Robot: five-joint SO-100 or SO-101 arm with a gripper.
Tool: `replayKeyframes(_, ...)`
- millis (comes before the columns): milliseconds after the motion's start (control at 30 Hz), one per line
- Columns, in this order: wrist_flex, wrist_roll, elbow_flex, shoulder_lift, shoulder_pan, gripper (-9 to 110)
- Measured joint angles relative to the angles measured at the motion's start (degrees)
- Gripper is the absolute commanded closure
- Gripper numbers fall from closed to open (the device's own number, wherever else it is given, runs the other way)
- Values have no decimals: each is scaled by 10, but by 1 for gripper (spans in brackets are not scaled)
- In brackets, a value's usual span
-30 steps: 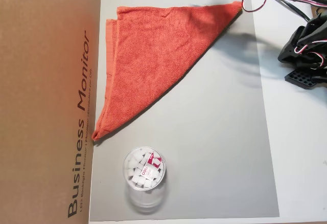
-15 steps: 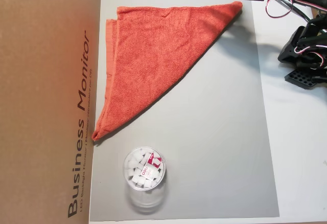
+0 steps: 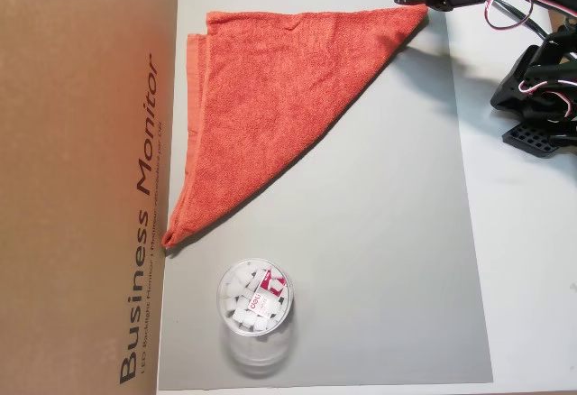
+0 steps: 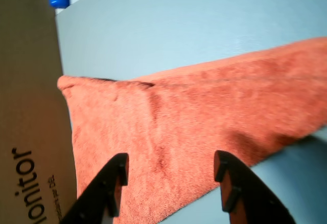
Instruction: Fold the blanket.
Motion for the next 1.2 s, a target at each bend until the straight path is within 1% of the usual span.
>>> replayKeyframes(200, 54, 17, 18, 1, 55, 85)
replayKeyframes(400, 57, 18, 66, 0, 103, 85)
replayKeyframes(700, 55, 18, 127, 1, 113, 85)
replayKeyframes(933, -42, 18, 185, 1, 114, 85)
replayKeyframes(1200, -62, 16, 191, 1, 108, 85)
